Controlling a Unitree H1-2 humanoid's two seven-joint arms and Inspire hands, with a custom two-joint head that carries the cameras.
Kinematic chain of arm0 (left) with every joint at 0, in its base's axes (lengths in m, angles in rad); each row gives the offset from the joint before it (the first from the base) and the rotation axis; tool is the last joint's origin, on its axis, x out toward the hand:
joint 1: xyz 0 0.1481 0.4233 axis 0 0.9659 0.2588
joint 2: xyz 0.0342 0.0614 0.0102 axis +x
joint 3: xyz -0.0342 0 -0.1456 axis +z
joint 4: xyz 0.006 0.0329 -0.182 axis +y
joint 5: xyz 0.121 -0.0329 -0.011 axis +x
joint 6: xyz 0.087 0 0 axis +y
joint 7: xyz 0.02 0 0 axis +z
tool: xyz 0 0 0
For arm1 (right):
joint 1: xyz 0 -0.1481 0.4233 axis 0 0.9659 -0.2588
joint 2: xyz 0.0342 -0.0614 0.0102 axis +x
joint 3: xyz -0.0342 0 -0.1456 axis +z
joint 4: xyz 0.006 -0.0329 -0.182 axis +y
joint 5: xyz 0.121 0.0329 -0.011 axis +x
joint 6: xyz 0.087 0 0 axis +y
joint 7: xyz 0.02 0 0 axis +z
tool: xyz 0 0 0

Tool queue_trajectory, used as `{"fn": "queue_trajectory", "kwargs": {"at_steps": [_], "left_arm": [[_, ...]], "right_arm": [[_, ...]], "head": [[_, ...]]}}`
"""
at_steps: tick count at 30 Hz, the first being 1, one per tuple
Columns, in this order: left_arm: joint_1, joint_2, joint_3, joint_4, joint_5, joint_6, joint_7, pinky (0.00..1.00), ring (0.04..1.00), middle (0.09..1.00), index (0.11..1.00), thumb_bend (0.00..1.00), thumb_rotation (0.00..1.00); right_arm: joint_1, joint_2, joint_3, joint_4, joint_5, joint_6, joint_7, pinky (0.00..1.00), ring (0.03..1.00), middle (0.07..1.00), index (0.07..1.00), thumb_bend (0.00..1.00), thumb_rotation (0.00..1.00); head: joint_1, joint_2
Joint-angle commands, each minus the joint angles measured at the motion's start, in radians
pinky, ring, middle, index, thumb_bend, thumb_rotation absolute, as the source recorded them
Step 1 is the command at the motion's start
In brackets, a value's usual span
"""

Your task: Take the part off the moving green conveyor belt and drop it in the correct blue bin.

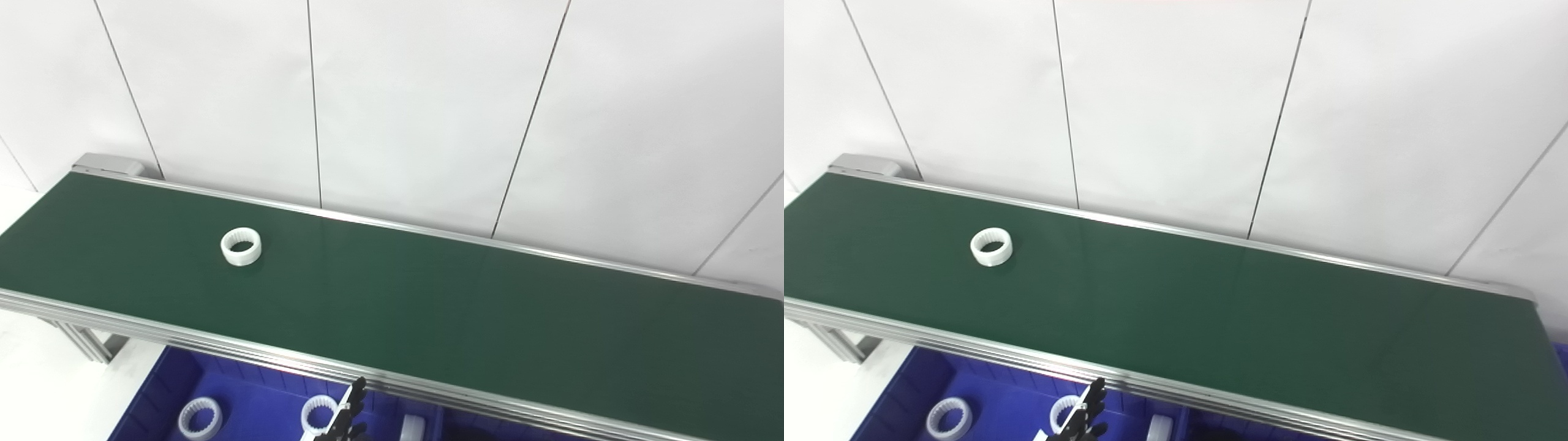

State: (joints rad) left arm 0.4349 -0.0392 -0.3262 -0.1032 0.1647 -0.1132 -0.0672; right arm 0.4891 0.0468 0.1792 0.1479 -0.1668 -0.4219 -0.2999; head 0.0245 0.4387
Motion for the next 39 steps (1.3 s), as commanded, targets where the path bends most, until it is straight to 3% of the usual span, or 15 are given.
{"fn": "queue_trajectory", "kwargs": {"at_steps": [1, 14, 18, 21, 26, 27, 30, 35, 36, 39], "left_arm": [[-0.012, -0.023, -0.016, -0.001, 0.004, -0.056, 0.011, 0.94, 0.998, 1.0, 1.0, 0.75, 0.96], [-0.016, -0.044, -0.036, 0.002, 0.016, -0.044, 0.024, 0.97, 1.0, 1.0, 0.991, 0.75, 0.93], [-0.02, -0.033, -0.038, -0.003, 0.017, -0.068, 0.017, 0.98, 1.0, 1.0, 0.998, 0.71, 0.92], [-0.018, -0.013, -0.04, -0.063, 0.026, -0.091, 0.01, 0.89, 0.968, 0.993, 0.988, 0.71, 0.86], [-0.048, 0.013, -0.02, -0.217, 0.035, -0.14, 0.019, 0.67, 0.772, 0.839, 0.86, 0.75, 0.71], [-0.079, 0.03, -0.006, -0.26, 0.049, -0.143, 0.011, 0.66, 0.76, 0.827, 0.849, 0.75, 0.71], [-0.181, 0.065, 0.041, -0.336, 0.071, -0.123, -0.007, 0.62, 0.724, 0.77, 0.772, 0.79, 0.51], [-0.381, 0.139, 0.13, -0.32, 0.076, -0.058, -0.042, 0.57, 0.667, 0.711, 0.698, 0.95, 0.37], [-0.423, 0.157, 0.143, -0.312, 0.086, -0.046, -0.051, 0.57, 0.667, 0.711, 0.696, 0.95, 0.36], [-0.536, 0.199, 0.165, -0.3, 0.166, 0.0, -0.074, 0.55, 0.661, 0.703, 0.679, 0.92, 0.21]], "right_arm": [[-0.009, -0.005, -0.003, -0.009, 0.009, -0.047, 0.002, 0.83, 0.893, 1.0, 1.0, 0.49, 1.0], [-0.018, -0.028, -0.011, 0.005, 0.016, -0.047, 0.009, 0.8, 0.893, 1.0, 1.0, 0.46, 1.0], [-0.024, -0.026, -0.011, 0.016, 0.004, -0.047, 0.005, 0.8, 0.893, 1.0, 1.0, 0.47, 1.0], [-0.027, -0.019, -0.009, 0.019, -0.002, -0.047, 0.004, 0.8, 0.887, 1.0, 1.0, 0.47, 1.0], [-0.033, -0.011, -0.005, 0.019, 0.0, -0.047, 0.005, 0.79, 0.89, 1.0, 1.0, 0.43, 1.0], [-0.034, -0.007, -0.007, 0.018, 0.003, -0.047, 0.009, 0.8, 0.89, 1.0, 1.0, 0.43, 1.0], [-0.037, 0.002, -0.008, 0.013, 0.001, -0.047, 0.017, 0.81, 0.884, 1.0, 1.0, 0.44, 1.0], [-0.043, 0.014, -0.005, 0.012, -0.011, -0.047, 0.017, 0.81, 0.881, 1.0, 1.0, 0.44, 1.0], [-0.043, 0.016, -0.006, 0.011, -0.012, -0.047, 0.016, 0.81, 0.881, 1.0, 1.0, 0.44, 1.0], [-0.043, 0.024, -0.007, 0.01, -0.014, -0.047, 0.017, 0.81, 0.877, 1.0, 1.0, 0.47, 1.0]], "head": [[0.014, -0.002], [0.044, -0.004], [0.051, -0.003], [0.05, 0.004], [0.045, 0.017], [0.043, 0.022], [0.041, 0.025], [0.027, 0.036], [0.026, 0.036], [0.02, 0.041]]}}
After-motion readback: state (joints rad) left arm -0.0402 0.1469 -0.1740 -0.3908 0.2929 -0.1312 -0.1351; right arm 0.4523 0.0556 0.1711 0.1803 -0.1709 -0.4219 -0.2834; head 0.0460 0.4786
